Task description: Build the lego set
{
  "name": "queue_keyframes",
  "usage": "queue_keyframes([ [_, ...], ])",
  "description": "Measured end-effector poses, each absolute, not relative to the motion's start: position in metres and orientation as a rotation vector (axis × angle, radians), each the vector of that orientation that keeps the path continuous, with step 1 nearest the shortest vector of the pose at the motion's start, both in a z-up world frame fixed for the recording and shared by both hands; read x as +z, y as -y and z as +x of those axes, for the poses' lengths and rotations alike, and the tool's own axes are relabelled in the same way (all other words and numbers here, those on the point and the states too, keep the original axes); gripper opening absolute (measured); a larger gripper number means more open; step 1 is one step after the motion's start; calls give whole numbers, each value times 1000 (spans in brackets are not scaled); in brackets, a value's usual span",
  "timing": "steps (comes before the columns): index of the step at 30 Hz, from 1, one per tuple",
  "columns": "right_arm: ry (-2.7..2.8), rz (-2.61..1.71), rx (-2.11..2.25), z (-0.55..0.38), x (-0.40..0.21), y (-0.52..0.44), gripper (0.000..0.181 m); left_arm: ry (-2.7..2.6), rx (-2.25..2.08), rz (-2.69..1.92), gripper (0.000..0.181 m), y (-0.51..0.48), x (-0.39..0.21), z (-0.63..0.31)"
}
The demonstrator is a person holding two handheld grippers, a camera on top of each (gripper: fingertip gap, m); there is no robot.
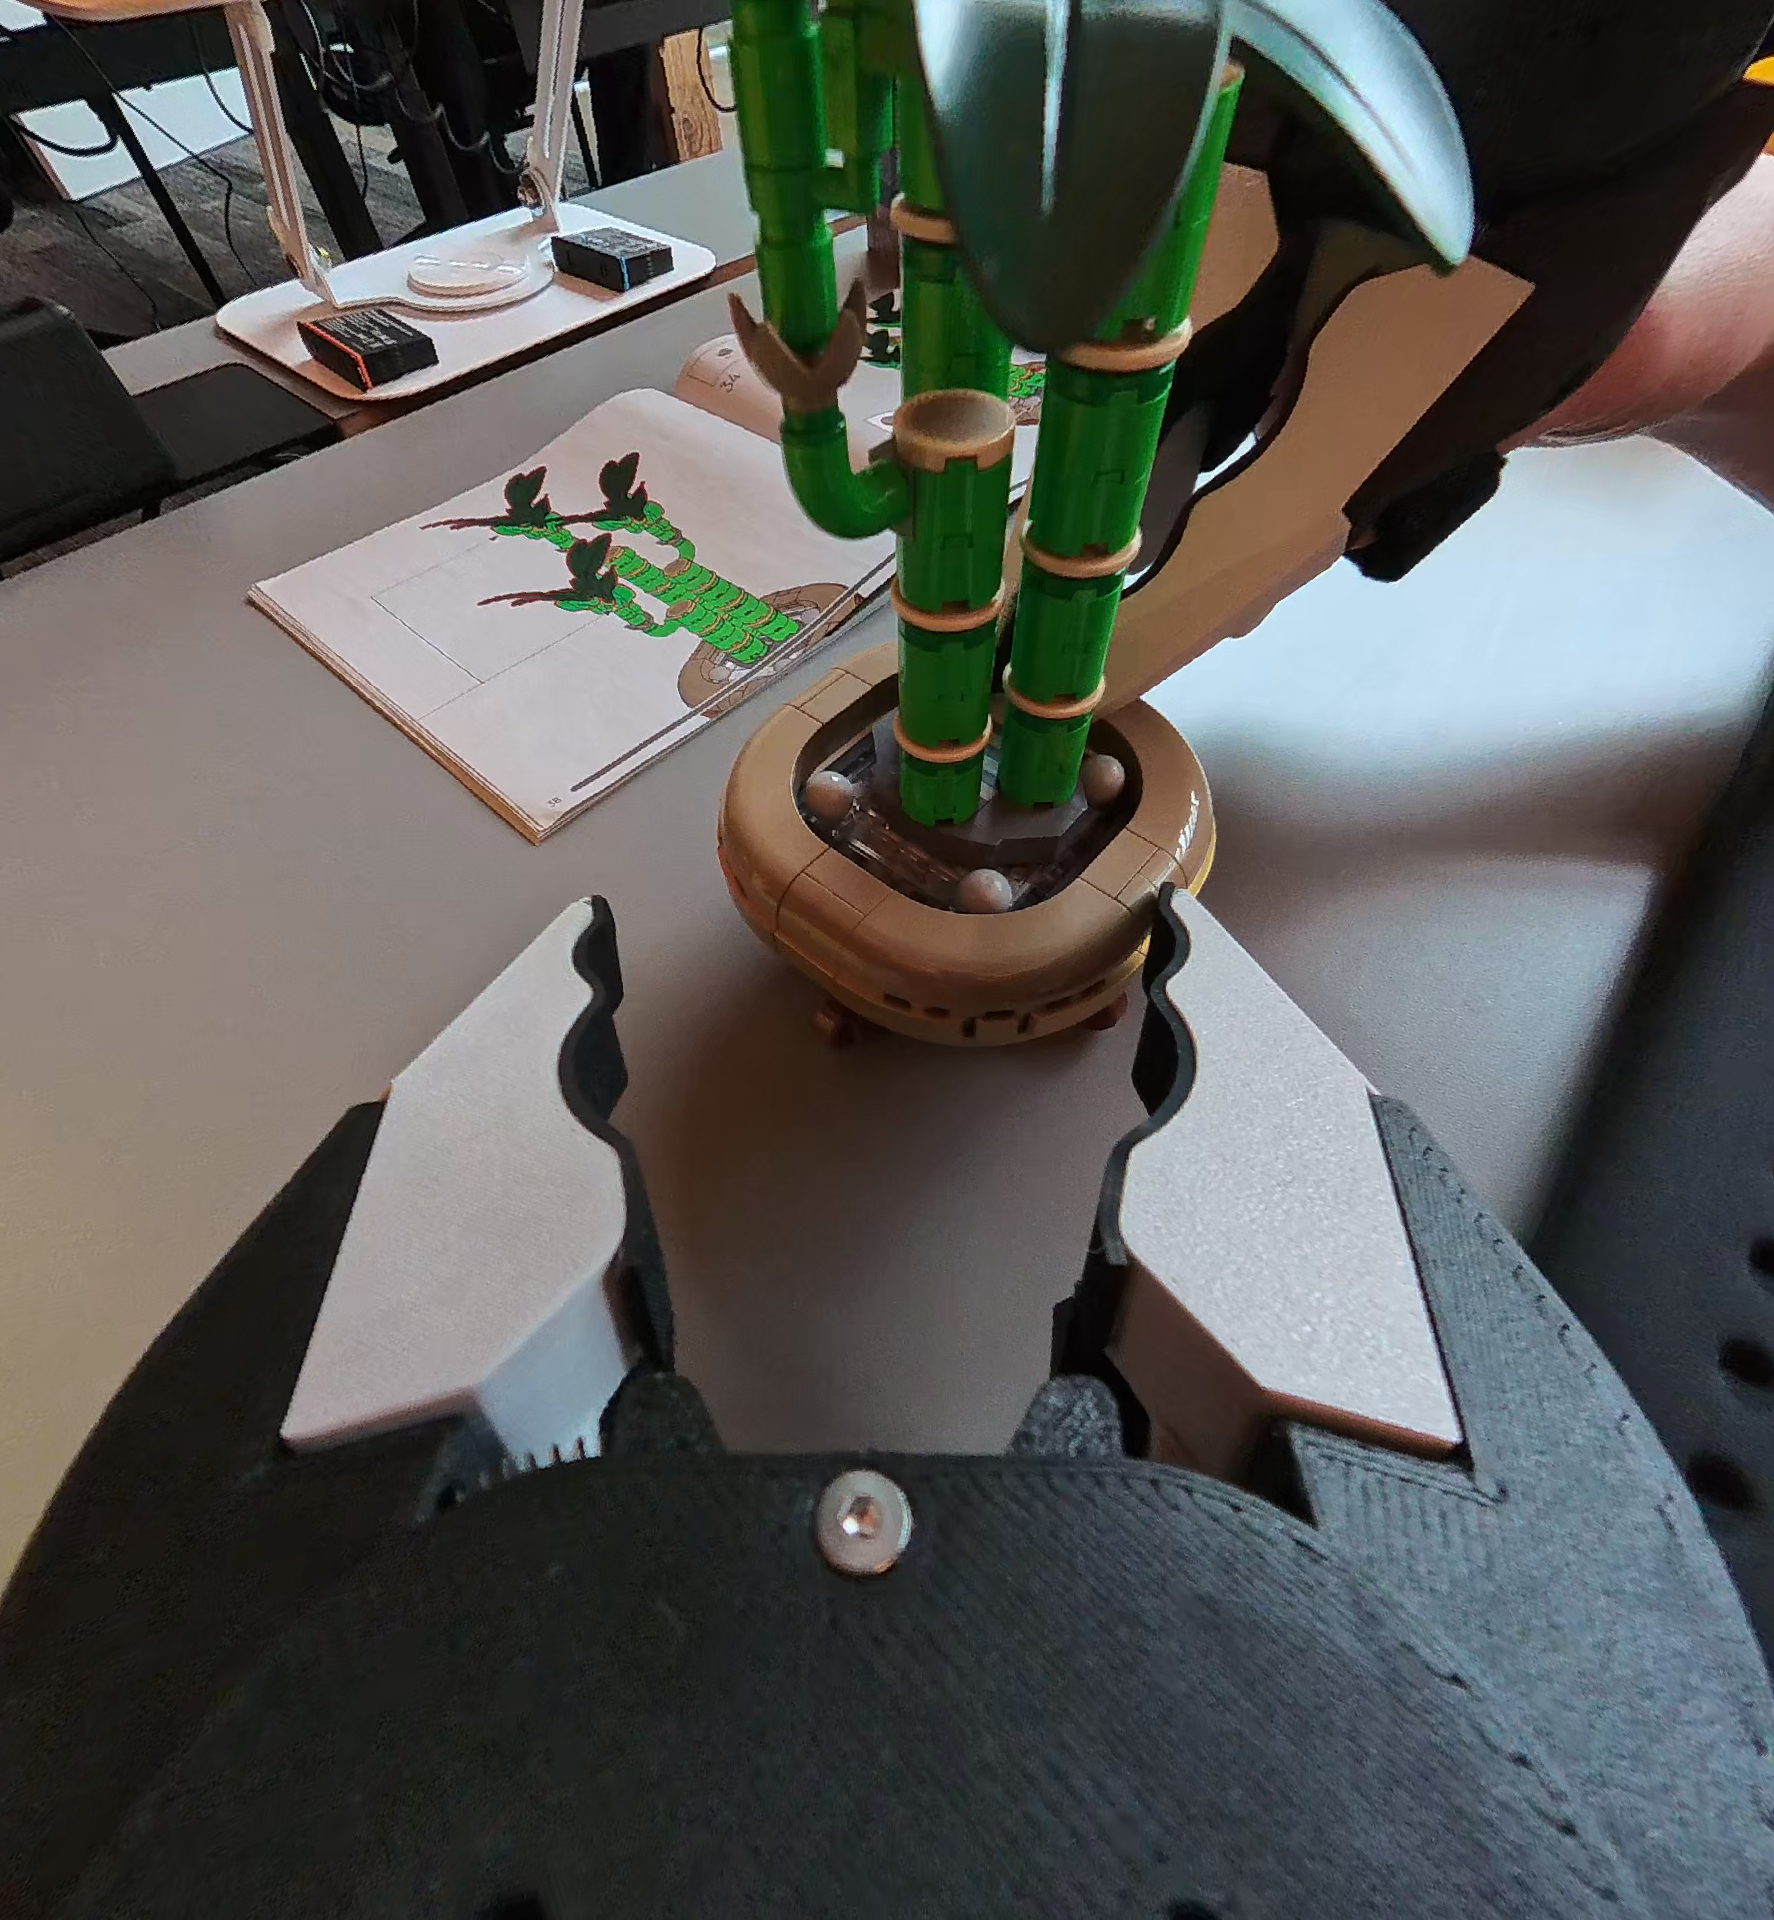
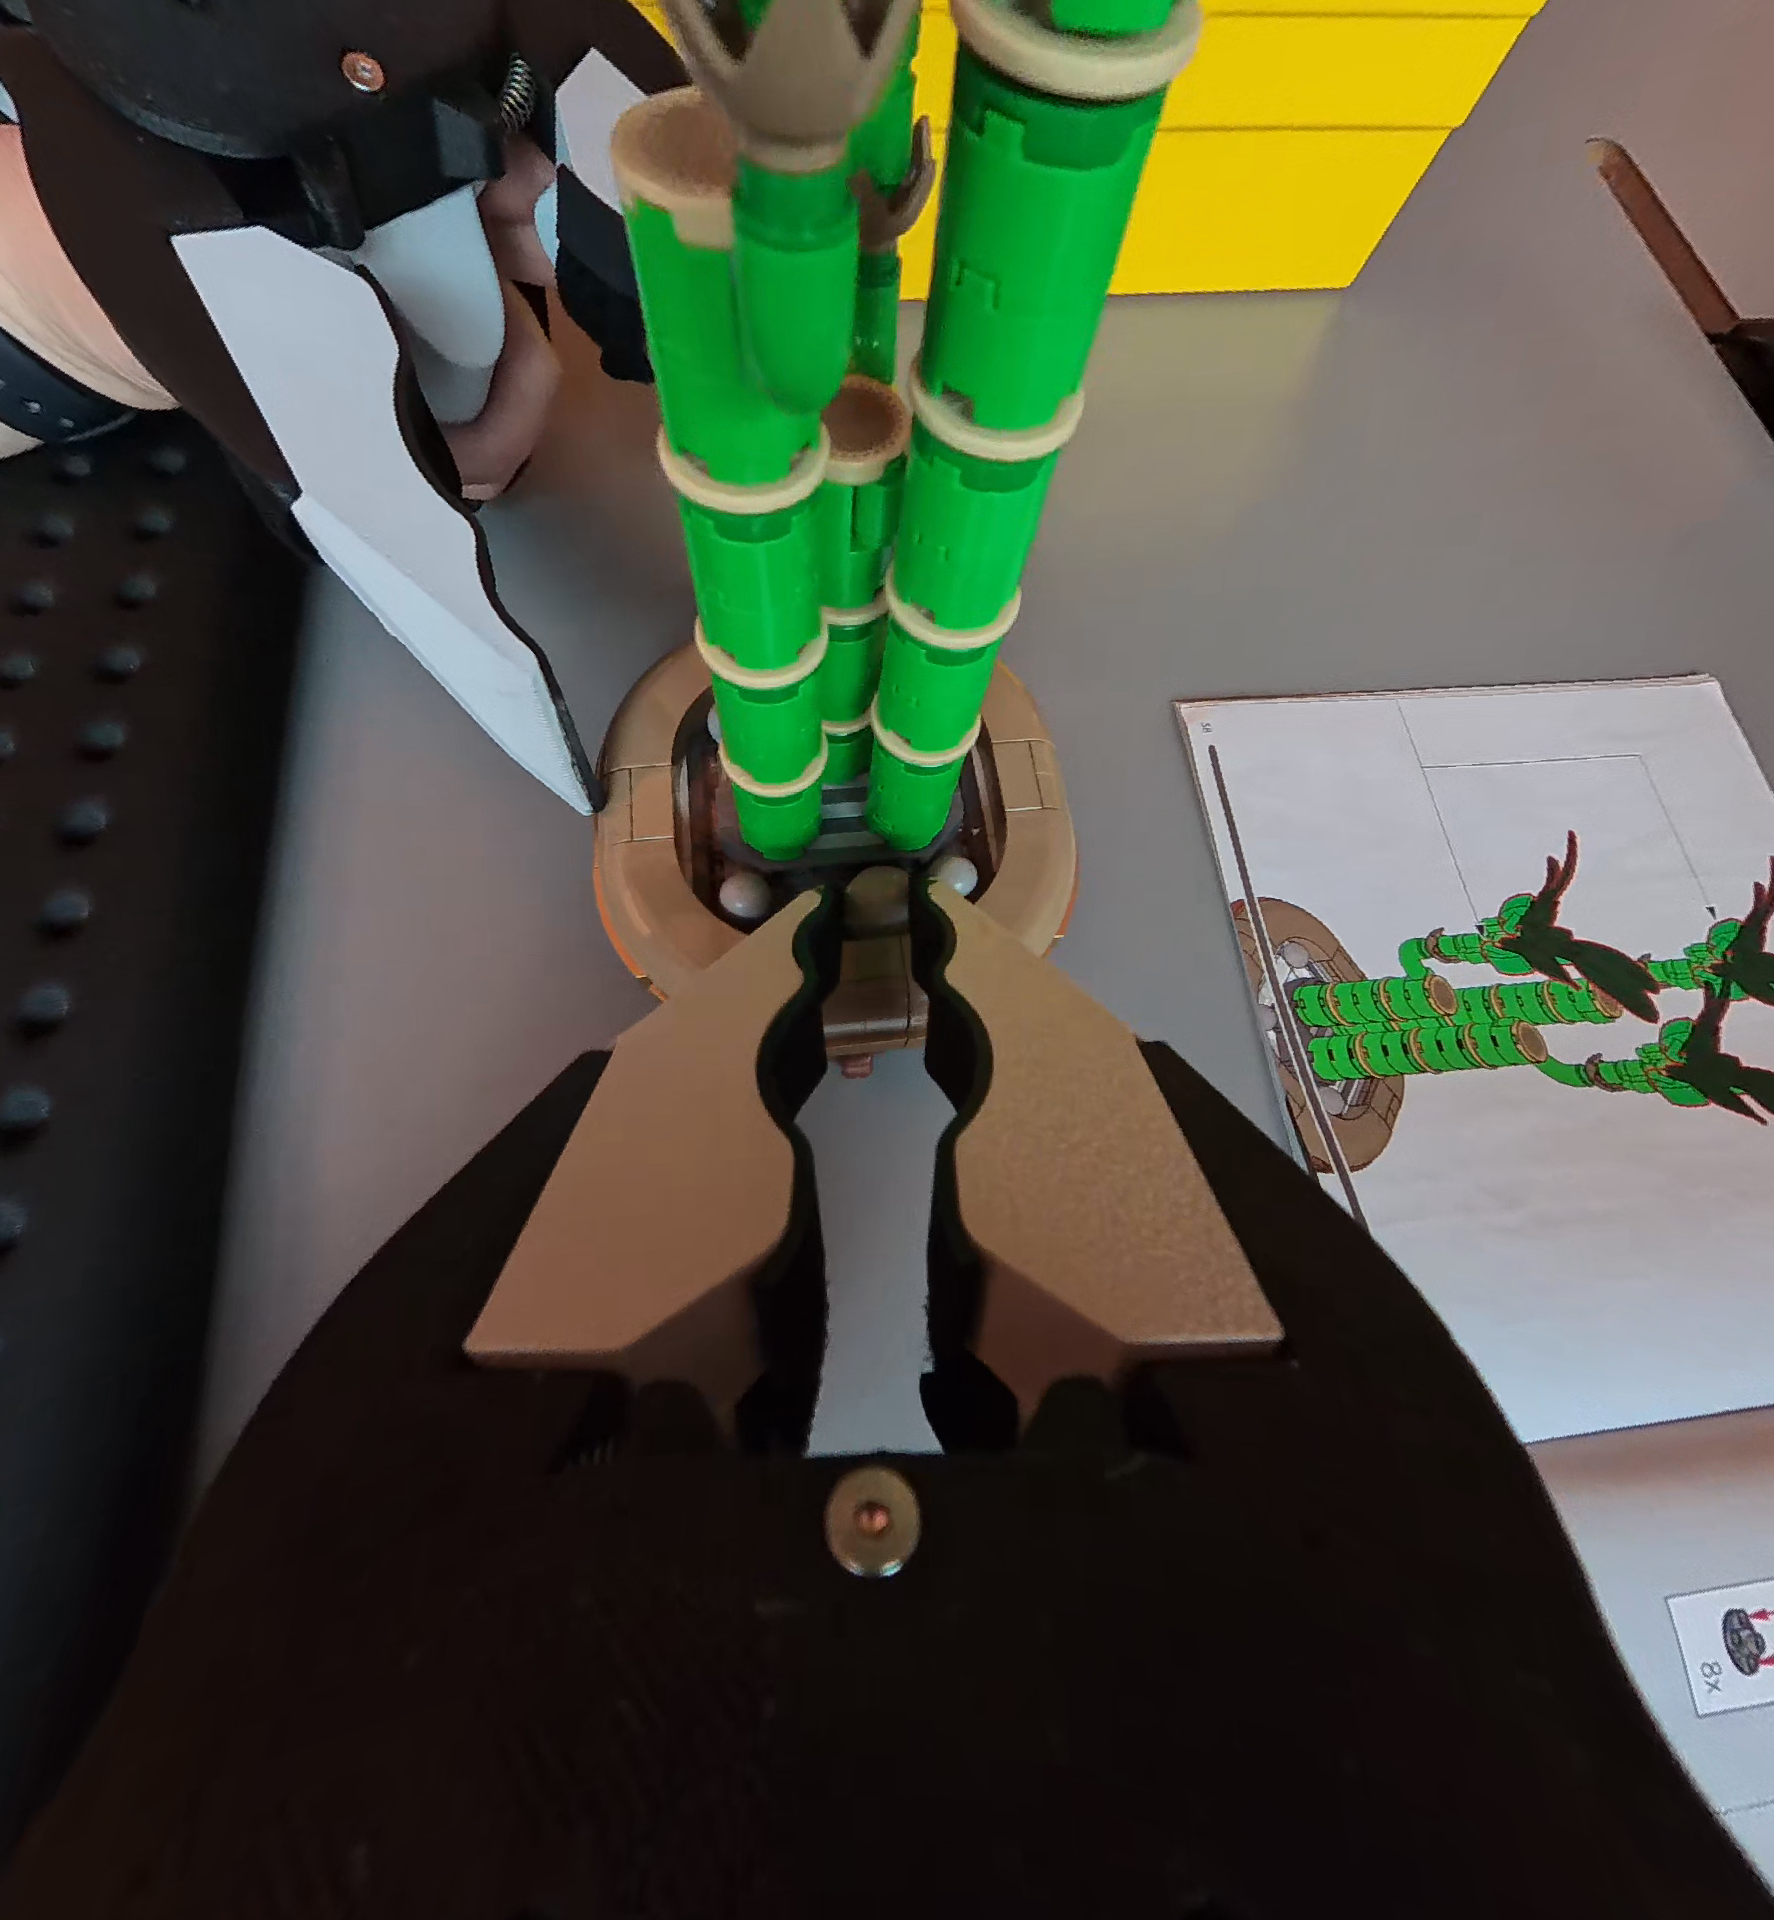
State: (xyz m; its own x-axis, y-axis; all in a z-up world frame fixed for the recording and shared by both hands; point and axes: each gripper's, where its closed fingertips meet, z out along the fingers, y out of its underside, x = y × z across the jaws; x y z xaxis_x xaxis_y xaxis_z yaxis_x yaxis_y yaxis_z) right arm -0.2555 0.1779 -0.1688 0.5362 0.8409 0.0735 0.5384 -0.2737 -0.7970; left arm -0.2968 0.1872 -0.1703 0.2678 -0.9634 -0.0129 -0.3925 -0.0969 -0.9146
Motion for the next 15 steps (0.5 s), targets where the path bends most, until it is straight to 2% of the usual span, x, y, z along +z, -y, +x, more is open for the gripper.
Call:
queue_keyframes([
  [3, 1113, -1951, 486, -256, -168, -177, 10, -1269, -809, -1652, 100, -187, -170, -297],
  [5, 1089, -1935, 542, -258, -162, -175, 0, -1271, -808, -1652, 100, -187, -170, -297],
  [8, 1032, -1911, 618, -257, -152, -175, 0, -1274, -808, -1652, 100, -186, -171, -297],
  [11, 1036, -1931, 585, -252, -157, -176, 15, -1278, -806, -1652, 100, -186, -171, -297],
  [15, 1077, -1962, 531, -254, -167, -177, 20, -1280, -804, -1653, 100, -186, -171, -296],
])
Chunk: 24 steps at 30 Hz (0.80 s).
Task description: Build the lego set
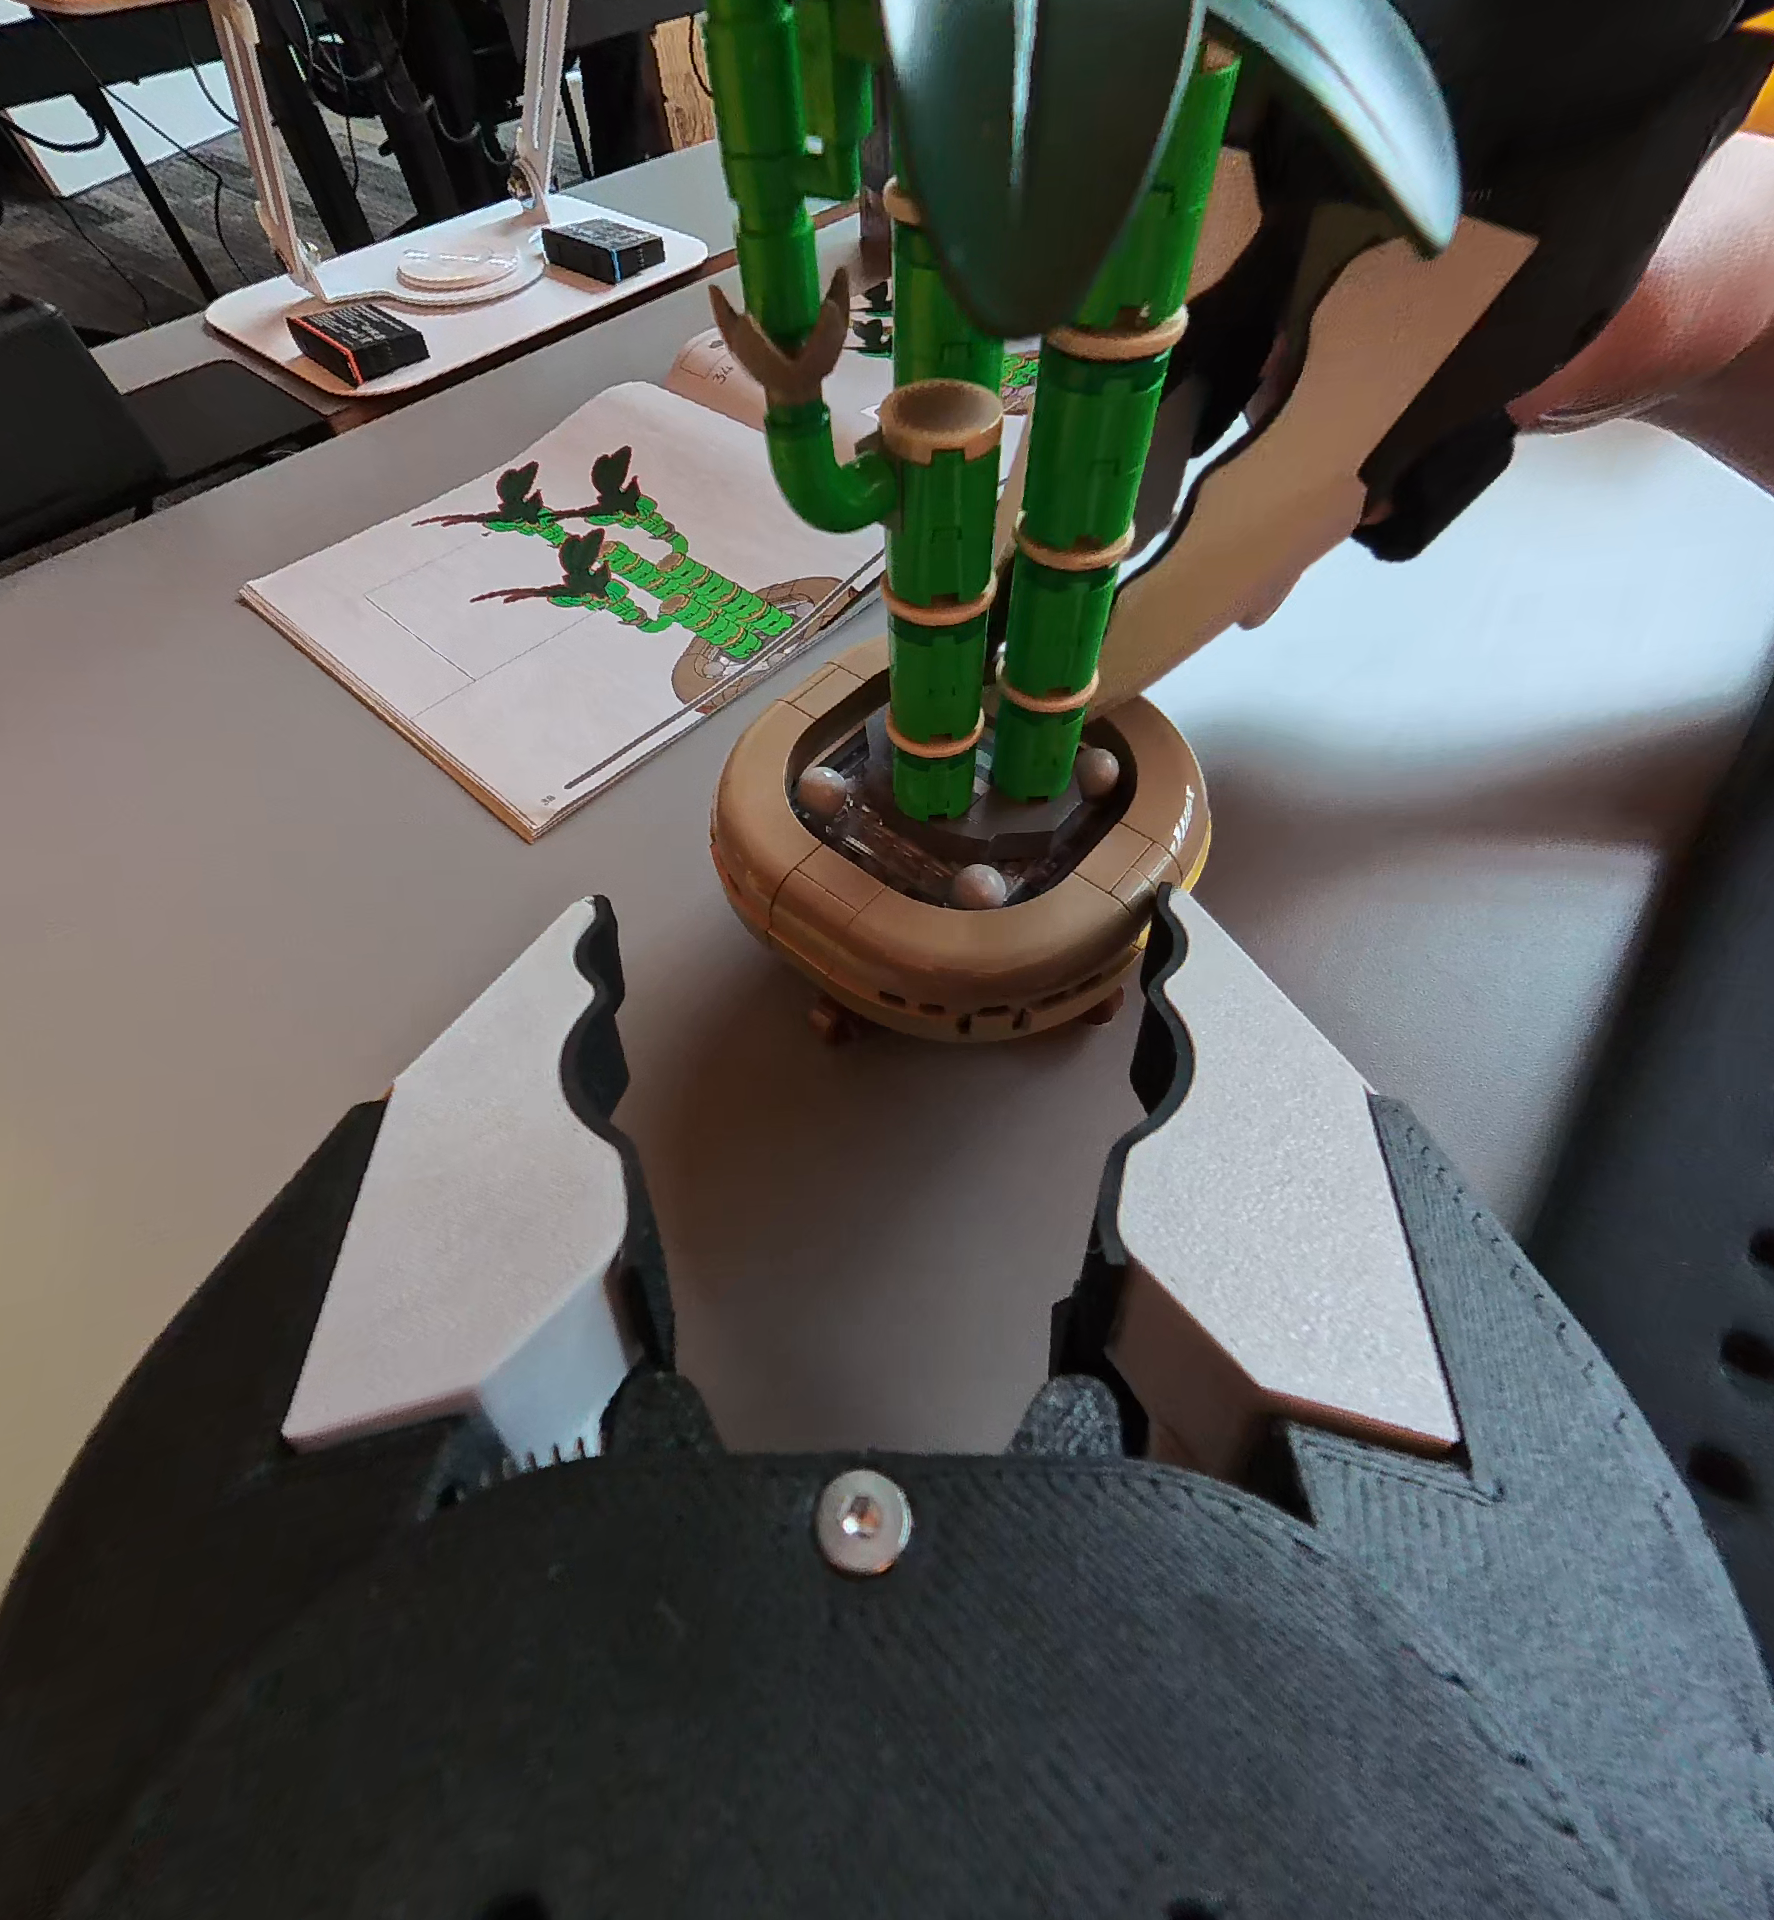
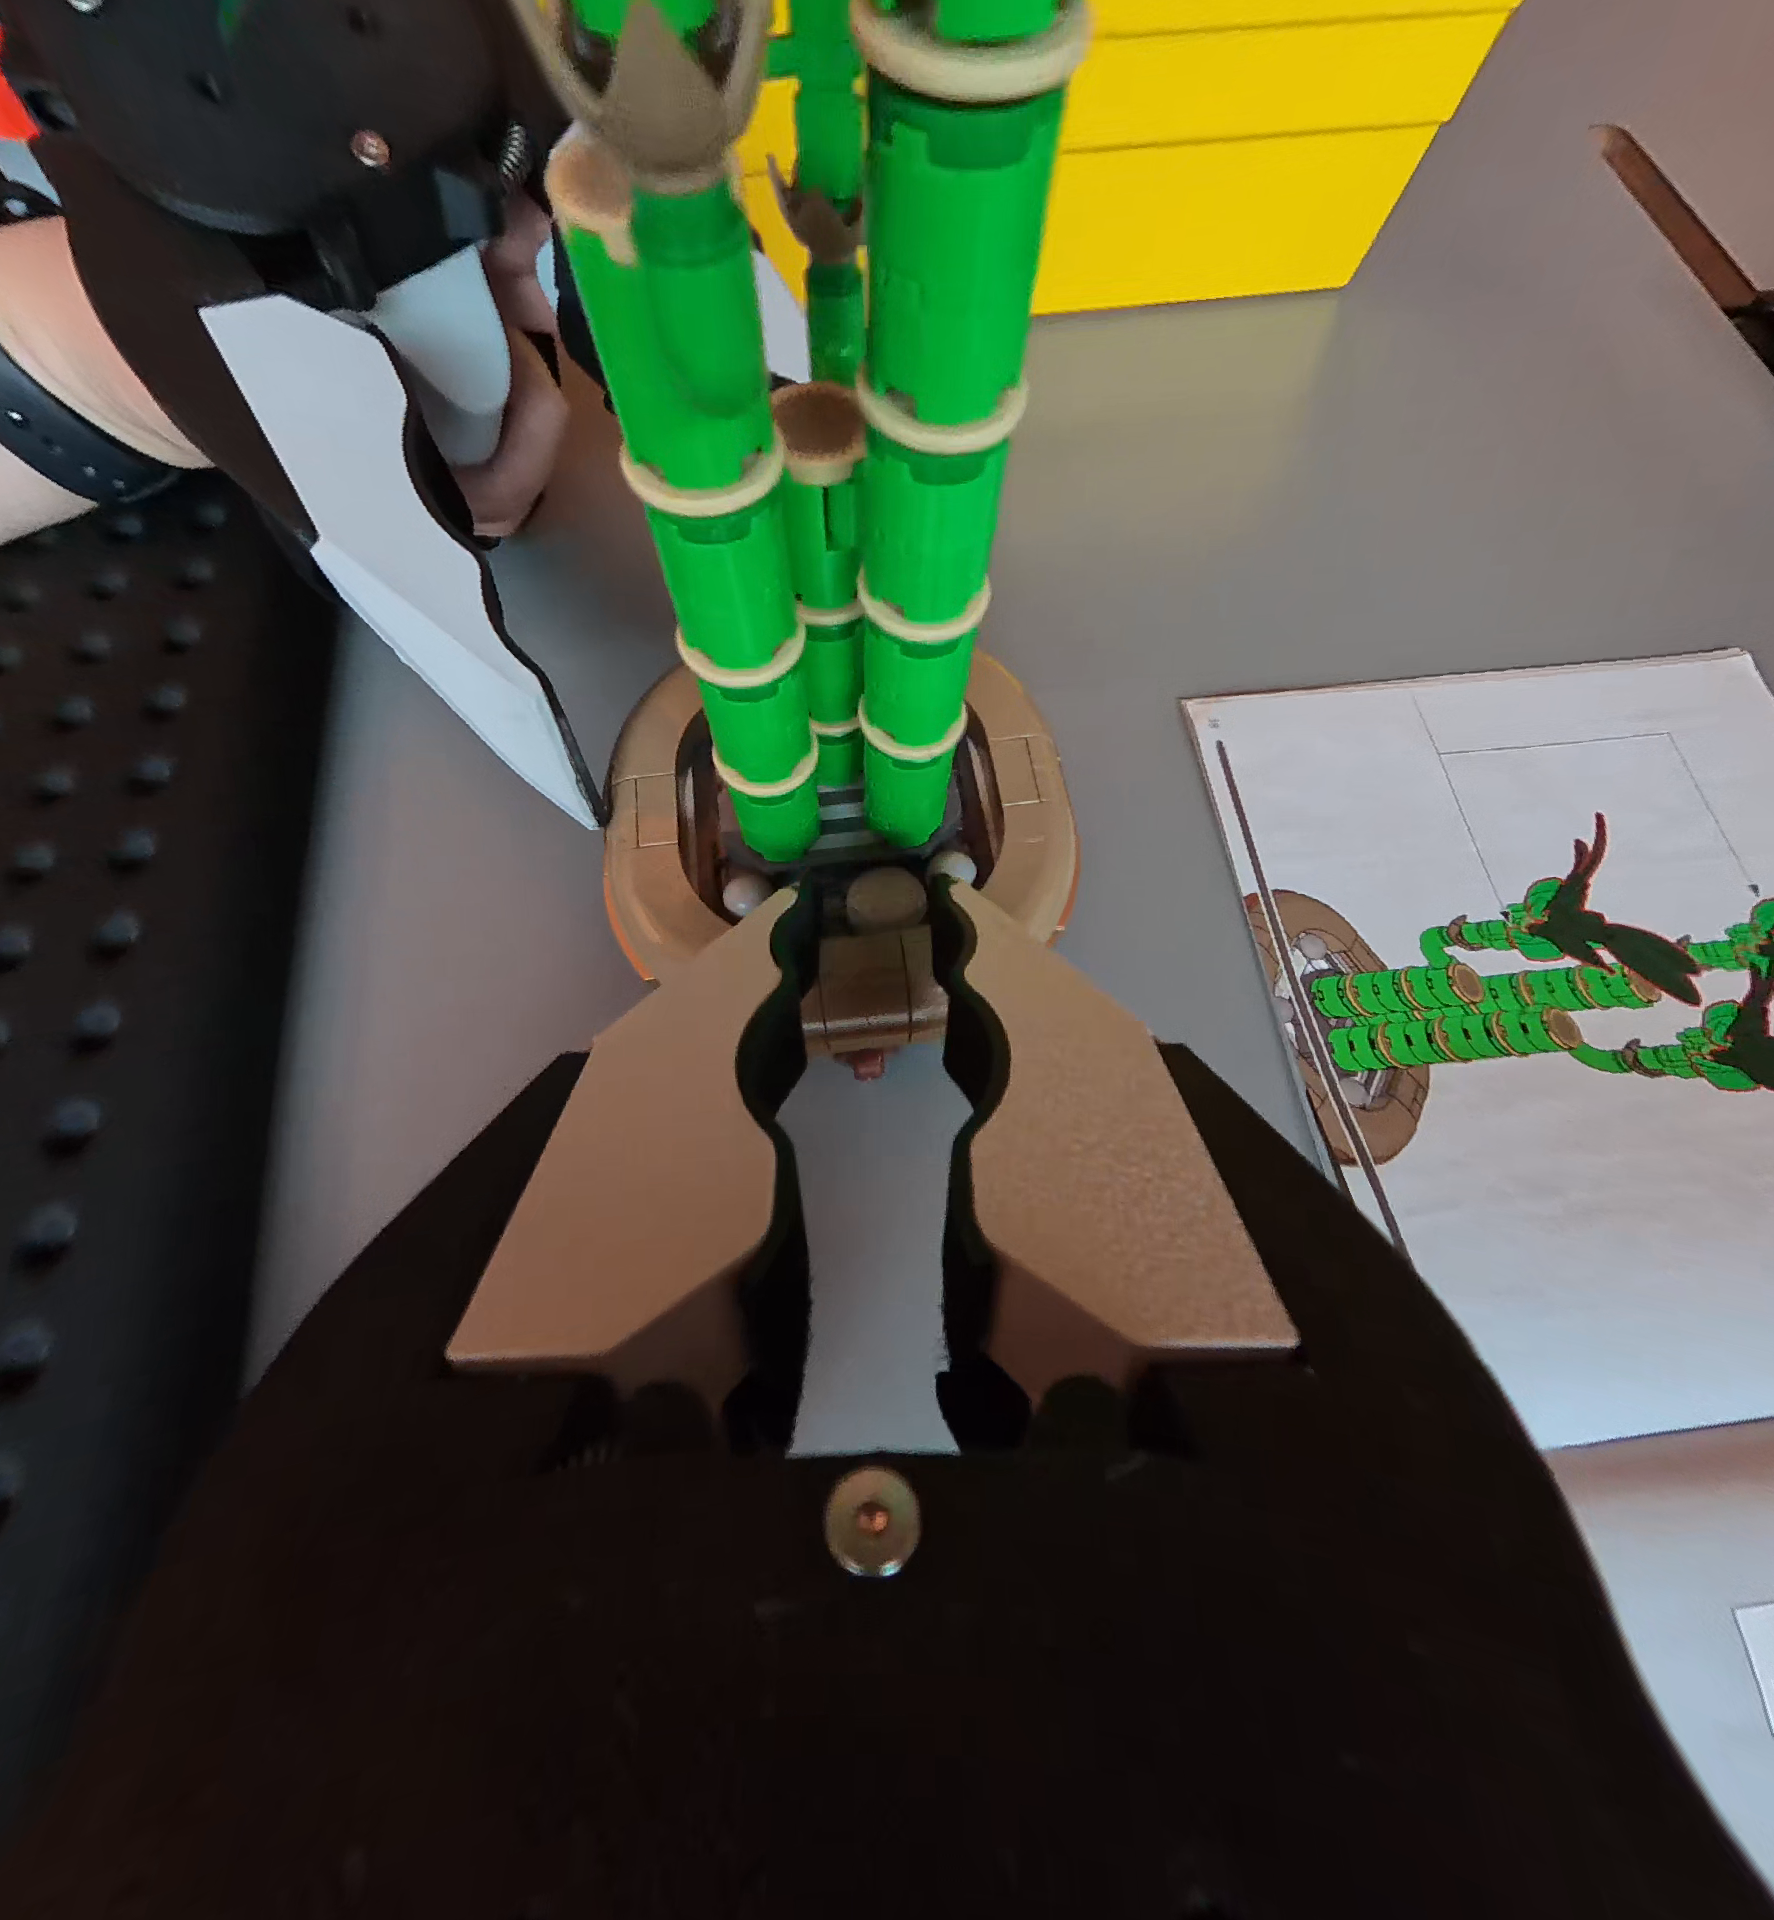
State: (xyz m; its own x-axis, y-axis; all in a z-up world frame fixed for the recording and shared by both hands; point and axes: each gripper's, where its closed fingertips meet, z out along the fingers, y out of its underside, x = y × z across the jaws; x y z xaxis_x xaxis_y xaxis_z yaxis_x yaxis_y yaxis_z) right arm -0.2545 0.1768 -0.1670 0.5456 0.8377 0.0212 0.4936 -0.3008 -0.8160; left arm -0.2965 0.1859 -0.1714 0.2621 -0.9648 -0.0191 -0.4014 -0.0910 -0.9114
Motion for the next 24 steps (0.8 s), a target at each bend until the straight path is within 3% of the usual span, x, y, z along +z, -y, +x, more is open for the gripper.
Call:
queue_keyframes([
  [14, 1174, -2032, 452, -254, -171, -179, 13, -1282, -802, -1653, 100, -186, -172, -296],
  [20, 1095, -2020, 685, -260, -162, -172, 0, -1285, -803, -1654, 100, -186, -172, -296],
  [24, 1036, -2009, 793, -258, -159, -171, 1, -1289, -800, -1655, 100, -185, -173, -296],
])
